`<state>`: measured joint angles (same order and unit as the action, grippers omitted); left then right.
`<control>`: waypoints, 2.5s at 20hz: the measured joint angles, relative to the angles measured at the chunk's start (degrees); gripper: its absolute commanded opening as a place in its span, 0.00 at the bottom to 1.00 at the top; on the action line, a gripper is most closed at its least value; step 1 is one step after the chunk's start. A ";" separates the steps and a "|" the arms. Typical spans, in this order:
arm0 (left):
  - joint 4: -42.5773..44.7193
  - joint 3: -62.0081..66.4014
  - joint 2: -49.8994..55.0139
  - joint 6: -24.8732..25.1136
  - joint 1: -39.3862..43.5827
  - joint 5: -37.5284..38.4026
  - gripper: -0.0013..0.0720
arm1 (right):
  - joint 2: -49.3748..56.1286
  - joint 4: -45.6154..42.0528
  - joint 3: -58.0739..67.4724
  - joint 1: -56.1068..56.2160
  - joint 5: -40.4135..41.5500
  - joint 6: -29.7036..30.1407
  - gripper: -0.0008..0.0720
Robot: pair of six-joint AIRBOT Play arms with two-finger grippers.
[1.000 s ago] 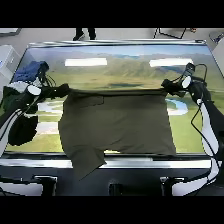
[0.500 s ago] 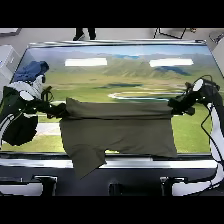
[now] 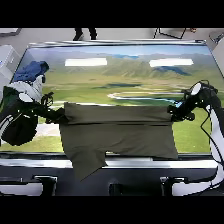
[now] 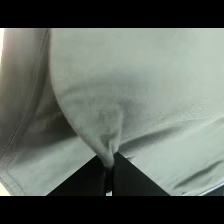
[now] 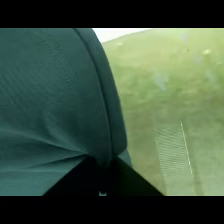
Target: Fold the clothes and pants, and hang the long-sleeved shirts on hangers.
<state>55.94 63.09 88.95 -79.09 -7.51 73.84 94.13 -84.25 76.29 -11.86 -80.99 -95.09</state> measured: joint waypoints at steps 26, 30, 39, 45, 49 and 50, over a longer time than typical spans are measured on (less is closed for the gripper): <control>-6.47 -40.72 -24.24 4.44 1.46 -0.02 0.68 | -18.12 2.40 -15.74 -14.27 -14.38 5.14 0.86; -7.17 -41.55 -23.93 2.14 5.70 -4.07 0.14 | -18.43 1.92 -16.85 -14.29 -12.94 5.68 0.85; -7.19 -41.83 -23.96 1.09 8.13 -5.62 0.04 | -18.47 3.76 -32.63 -14.29 -5.51 8.11 0.91; -6.40 -41.33 -25.00 1.07 8.20 -4.15 0.05 | -18.53 8.33 -37.20 -14.29 0.15 8.79 0.21; -5.03 -40.57 -26.47 1.07 6.73 -3.45 0.04 | -18.51 11.06 -37.73 -14.29 2.23 9.22 0.06; -4.68 -40.02 -26.91 1.07 5.81 -3.08 0.04 | -18.49 11.32 -37.46 -14.29 2.38 9.77 0.06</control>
<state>51.27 23.07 62.04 -78.02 -1.69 70.76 75.64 -72.93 38.83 -26.15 -78.61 -85.32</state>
